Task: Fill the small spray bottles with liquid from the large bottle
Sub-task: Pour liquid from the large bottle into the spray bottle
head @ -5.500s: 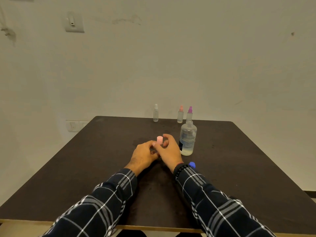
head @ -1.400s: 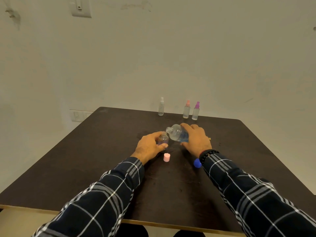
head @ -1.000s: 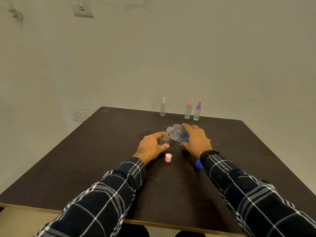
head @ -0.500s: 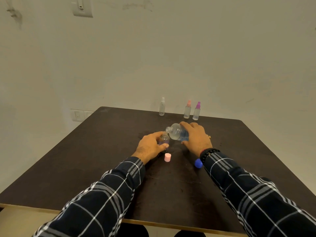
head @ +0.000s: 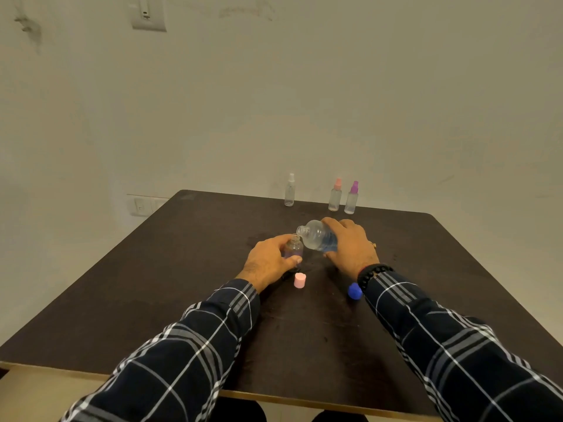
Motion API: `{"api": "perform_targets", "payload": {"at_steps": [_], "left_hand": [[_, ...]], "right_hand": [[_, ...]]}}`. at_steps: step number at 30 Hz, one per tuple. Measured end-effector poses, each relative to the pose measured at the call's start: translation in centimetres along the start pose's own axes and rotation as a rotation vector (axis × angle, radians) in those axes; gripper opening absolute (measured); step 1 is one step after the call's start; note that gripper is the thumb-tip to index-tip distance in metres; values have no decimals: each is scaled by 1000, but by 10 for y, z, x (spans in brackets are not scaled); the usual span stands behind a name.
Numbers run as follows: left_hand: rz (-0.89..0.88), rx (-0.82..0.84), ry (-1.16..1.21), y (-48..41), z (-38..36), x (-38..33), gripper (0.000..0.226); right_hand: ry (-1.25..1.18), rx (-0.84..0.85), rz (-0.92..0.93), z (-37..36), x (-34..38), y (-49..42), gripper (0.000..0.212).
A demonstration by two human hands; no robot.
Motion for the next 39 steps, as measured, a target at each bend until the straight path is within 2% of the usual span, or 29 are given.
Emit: {"api": "perform_targets", "payload": {"at_steps": [24, 39], "left_hand": [[10, 3, 11, 0, 0, 1, 62], [26, 16, -1, 1, -1, -1, 65]], "right_hand": [[-36, 7, -8, -3, -4, -2, 70], [122, -4, 25, 8, -1, -4, 72]]}}
Point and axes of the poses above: each hand's wrist, its own y-axis away from the middle knuckle, its own z-axis out of the back of the hand, x = y × z, the point moved 7 cm from there along -y, towards the middle knuckle, and after that the axes turned 10 degrees about y, right-handed, at the moved point
